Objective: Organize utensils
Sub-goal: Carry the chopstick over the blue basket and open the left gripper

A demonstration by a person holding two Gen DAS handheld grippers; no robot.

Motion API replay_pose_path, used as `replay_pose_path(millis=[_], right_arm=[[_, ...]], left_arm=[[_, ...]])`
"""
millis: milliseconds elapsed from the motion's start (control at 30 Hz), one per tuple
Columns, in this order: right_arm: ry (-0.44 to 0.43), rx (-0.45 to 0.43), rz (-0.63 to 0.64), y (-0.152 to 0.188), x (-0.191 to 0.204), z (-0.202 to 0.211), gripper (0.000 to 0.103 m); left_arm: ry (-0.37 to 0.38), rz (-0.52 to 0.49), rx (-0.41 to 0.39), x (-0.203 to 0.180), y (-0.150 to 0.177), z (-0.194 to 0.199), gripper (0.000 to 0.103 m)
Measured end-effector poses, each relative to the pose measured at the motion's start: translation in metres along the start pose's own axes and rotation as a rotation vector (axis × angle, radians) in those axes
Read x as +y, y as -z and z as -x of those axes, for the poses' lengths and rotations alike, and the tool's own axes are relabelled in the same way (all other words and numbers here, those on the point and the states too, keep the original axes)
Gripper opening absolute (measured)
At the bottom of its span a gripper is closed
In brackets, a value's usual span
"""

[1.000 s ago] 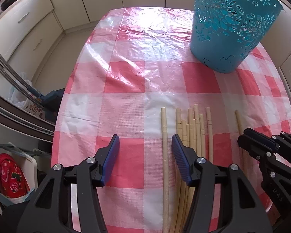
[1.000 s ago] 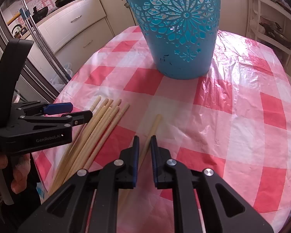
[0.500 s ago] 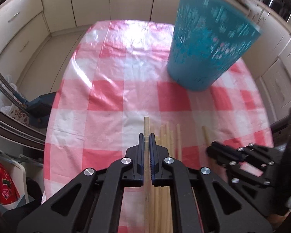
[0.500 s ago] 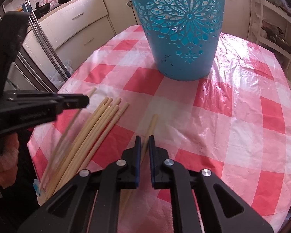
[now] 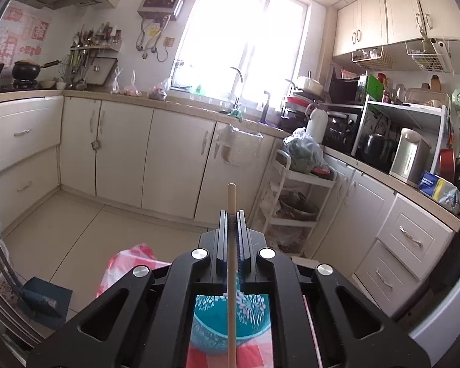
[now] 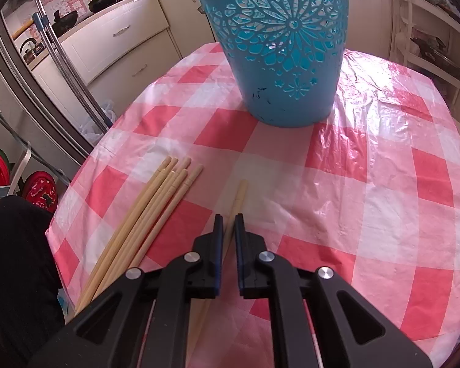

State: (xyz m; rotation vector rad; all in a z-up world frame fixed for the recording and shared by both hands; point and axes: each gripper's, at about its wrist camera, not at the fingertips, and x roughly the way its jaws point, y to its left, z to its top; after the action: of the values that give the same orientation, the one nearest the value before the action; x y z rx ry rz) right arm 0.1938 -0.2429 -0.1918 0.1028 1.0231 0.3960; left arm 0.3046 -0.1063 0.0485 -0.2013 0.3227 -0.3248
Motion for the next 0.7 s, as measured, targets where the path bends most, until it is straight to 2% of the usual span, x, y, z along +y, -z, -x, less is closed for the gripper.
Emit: replay_pose_path(millis=[200,333,500,700], right_arm=[[-0.01,-0.006,-0.004,0.001,-0.002,0.001,0.008],[-0.014,-0.007,-0.003,0.001,-0.002,0.001,0.008],[-0.02,-0.004,-0.002,0.0,-0.003,0.001,0.008],[0.0,-0.004,0.027,0.0,0.001,0.001,0.008]], left_arm=[[-0.064,0.047,-0.08,-0.01,-0.015,-0.04,0.005],[-0.112,0.03,-0.106,-0.015,-0.01,-0.072,0.005],[-0.151,-0.006,-0.045,-0.018,0.024,-0.109,0.005],[-0.177,-0.047,0.057,-0.005,0.068,-0.125,0.005]])
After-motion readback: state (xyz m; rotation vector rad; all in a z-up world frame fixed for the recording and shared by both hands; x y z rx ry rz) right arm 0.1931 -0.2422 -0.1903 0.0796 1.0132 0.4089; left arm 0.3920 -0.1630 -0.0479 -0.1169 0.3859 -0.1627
